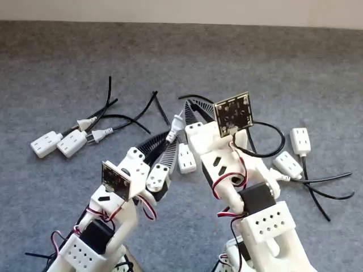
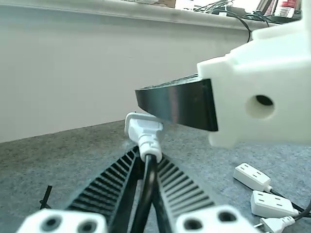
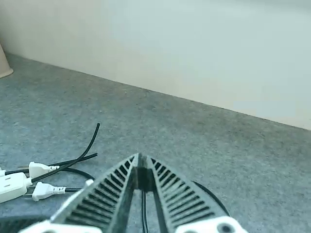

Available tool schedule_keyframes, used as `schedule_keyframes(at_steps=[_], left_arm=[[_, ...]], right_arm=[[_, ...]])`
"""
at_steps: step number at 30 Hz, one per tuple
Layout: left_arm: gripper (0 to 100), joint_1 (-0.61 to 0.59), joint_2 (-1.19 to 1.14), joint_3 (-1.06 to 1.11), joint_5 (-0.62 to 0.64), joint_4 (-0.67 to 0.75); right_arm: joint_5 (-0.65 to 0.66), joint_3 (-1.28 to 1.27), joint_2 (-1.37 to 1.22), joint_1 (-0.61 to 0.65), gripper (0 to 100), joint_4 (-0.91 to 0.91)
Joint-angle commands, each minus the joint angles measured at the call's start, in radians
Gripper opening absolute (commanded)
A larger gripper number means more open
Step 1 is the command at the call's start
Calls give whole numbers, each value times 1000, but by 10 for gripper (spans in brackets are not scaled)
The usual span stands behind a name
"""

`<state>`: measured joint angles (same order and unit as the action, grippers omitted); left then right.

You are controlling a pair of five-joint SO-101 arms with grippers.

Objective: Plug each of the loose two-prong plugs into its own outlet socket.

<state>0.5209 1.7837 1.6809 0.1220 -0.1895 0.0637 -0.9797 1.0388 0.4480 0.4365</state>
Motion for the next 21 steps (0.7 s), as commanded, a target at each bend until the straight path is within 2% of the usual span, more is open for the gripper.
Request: schedule_keyframes(at_steps=[1,5,8,14,17,21], left_arm=[[6,-64,-1,16,5,-2],[7,-76,4,16,5,-2],[7,-71,4,15,5,3],[7,-74,5,-47,5,0],[7,-79,5,-58,5,-23],[7,-111,5,-79,3,-241]], right_arm=[[3,71,50,-15,23,-13],[2,117,162,-13,28,-12],[2,125,249,-19,67,-4],[6,120,415,-24,84,223],[6,117,492,-104,87,372],[8,67,575,-289,87,533]])
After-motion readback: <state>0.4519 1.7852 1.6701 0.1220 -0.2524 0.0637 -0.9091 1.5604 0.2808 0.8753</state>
